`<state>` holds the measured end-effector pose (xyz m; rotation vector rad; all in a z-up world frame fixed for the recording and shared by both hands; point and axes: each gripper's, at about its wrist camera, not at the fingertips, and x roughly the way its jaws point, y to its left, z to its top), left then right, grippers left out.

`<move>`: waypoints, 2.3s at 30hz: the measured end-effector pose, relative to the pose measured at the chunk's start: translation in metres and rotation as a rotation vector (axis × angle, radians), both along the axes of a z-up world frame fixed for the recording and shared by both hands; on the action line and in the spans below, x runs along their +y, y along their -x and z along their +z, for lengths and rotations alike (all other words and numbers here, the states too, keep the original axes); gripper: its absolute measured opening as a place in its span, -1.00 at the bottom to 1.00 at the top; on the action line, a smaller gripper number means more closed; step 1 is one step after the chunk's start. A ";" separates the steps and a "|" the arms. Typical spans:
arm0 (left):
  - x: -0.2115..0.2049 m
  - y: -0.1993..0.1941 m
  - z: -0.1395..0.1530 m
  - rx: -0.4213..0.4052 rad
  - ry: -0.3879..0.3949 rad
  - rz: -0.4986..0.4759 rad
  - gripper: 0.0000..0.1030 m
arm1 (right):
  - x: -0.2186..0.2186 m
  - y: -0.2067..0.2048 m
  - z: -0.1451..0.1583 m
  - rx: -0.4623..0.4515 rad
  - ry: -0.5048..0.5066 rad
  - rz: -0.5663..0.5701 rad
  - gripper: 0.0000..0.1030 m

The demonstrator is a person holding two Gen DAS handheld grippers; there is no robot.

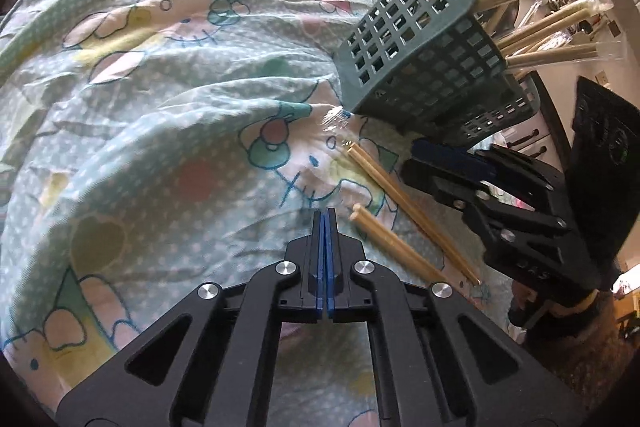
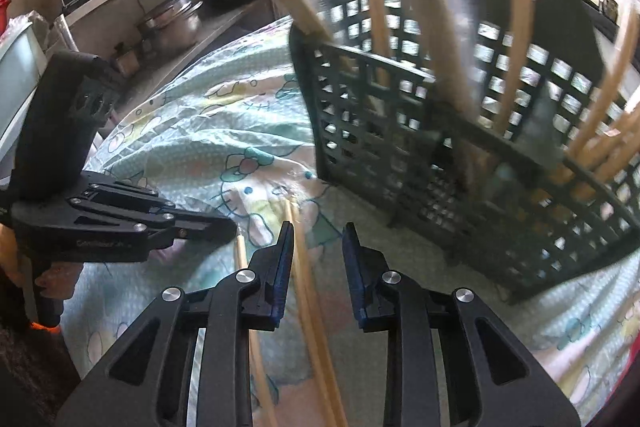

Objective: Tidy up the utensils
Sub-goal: 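Close the left tool on a chopstick pair while the right tool grasps chopsticks too, then lift the held chopsticks with both tools up over the green caddy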

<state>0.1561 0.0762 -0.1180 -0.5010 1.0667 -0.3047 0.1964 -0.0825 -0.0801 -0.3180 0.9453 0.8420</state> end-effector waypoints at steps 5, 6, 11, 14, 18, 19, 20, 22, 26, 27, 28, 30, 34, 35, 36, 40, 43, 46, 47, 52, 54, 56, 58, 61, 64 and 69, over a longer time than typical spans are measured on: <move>0.013 0.010 0.005 -0.017 -0.005 0.023 -1.00 | 0.021 -0.005 -0.008 0.012 0.023 0.023 -0.53; 0.015 0.011 0.005 -0.019 0.000 0.026 -1.00 | 0.023 -0.006 -0.010 0.015 0.028 0.023 -0.53; 0.022 0.014 0.004 -0.016 0.089 0.025 -1.00 | 0.041 -0.011 -0.019 0.018 0.059 0.018 -0.55; 0.018 0.012 0.004 -0.017 0.099 0.019 -0.98 | 0.041 -0.012 -0.018 0.013 0.055 0.004 -0.77; 0.010 0.005 0.006 -0.022 0.118 0.004 -0.59 | 0.034 -0.004 -0.012 -0.010 0.044 -0.006 -0.78; 0.007 0.001 0.006 -0.023 0.116 -0.001 -0.56 | 0.030 -0.002 -0.008 -0.016 0.036 -0.010 -0.78; 0.003 -0.002 0.007 -0.021 0.110 -0.007 -0.56 | 0.027 0.001 -0.005 -0.018 0.027 -0.012 -0.79; -0.003 -0.007 0.006 -0.017 0.095 -0.013 -0.56 | 0.018 0.007 0.005 -0.033 0.012 -0.012 -0.79; -0.012 -0.015 0.005 -0.005 0.062 -0.018 -0.63 | 0.000 0.019 0.025 -0.069 -0.016 -0.010 -0.87; -0.013 -0.016 0.004 -0.002 0.054 -0.017 -0.74 | -0.003 0.022 0.029 -0.078 -0.019 -0.008 -0.87; -0.015 -0.018 0.004 -0.002 0.034 -0.019 -0.90 | -0.007 0.026 0.034 -0.091 -0.022 -0.007 -0.88; -0.017 -0.020 0.004 -0.004 0.014 -0.024 -0.95 | -0.014 0.031 0.042 -0.110 -0.030 -0.009 -0.88; -0.019 -0.017 0.013 -0.028 0.002 -0.035 -0.99 | -0.033 0.042 0.059 -0.139 -0.063 -0.023 -0.88; -0.020 -0.016 0.018 -0.042 0.000 -0.039 -0.99 | -0.037 0.043 0.063 -0.146 -0.072 -0.030 -0.88; -0.020 -0.015 0.021 -0.052 -0.001 -0.041 -0.99 | -0.040 0.045 0.065 -0.150 -0.079 -0.035 -0.89; -0.023 -0.011 0.044 -0.105 0.008 -0.047 -1.00 | -0.053 0.049 0.080 -0.179 -0.111 -0.068 -0.89; -0.029 -0.006 0.067 -0.165 0.014 -0.065 -1.00 | -0.062 0.051 0.091 -0.196 -0.136 -0.089 -0.90; -0.038 -0.002 0.091 -0.224 0.020 -0.092 -1.00 | -0.071 0.055 0.102 -0.220 -0.160 -0.106 -0.90; -0.041 -0.001 0.099 -0.243 0.025 -0.103 -1.00 | -0.074 0.056 0.106 -0.227 -0.170 -0.112 -0.90; -0.062 0.001 0.127 -0.307 0.028 -0.151 -1.00 | -0.084 0.061 0.122 -0.257 -0.201 -0.132 -0.90; -0.070 0.001 0.138 -0.331 0.027 -0.172 -1.00 | -0.089 0.060 0.126 -0.266 -0.212 -0.139 -0.90; -0.074 0.001 0.146 -0.348 0.023 -0.185 -1.00 | -0.093 0.061 0.133 -0.278 -0.224 -0.147 -0.90; -0.081 0.001 0.155 -0.369 0.021 -0.201 -1.00 | -0.096 0.063 0.139 -0.293 -0.233 -0.152 -0.90; -0.090 -0.001 0.167 -0.398 0.021 -0.216 -1.00 | -0.099 0.063 0.147 -0.313 -0.247 -0.160 -0.90; -0.093 -0.001 0.180 -0.428 0.013 -0.226 -1.00 | -0.103 0.064 0.156 -0.334 -0.259 -0.169 -0.90; -0.096 0.001 0.202 -0.482 0.000 -0.244 -1.00 | -0.110 0.064 0.174 -0.373 -0.283 -0.186 -0.90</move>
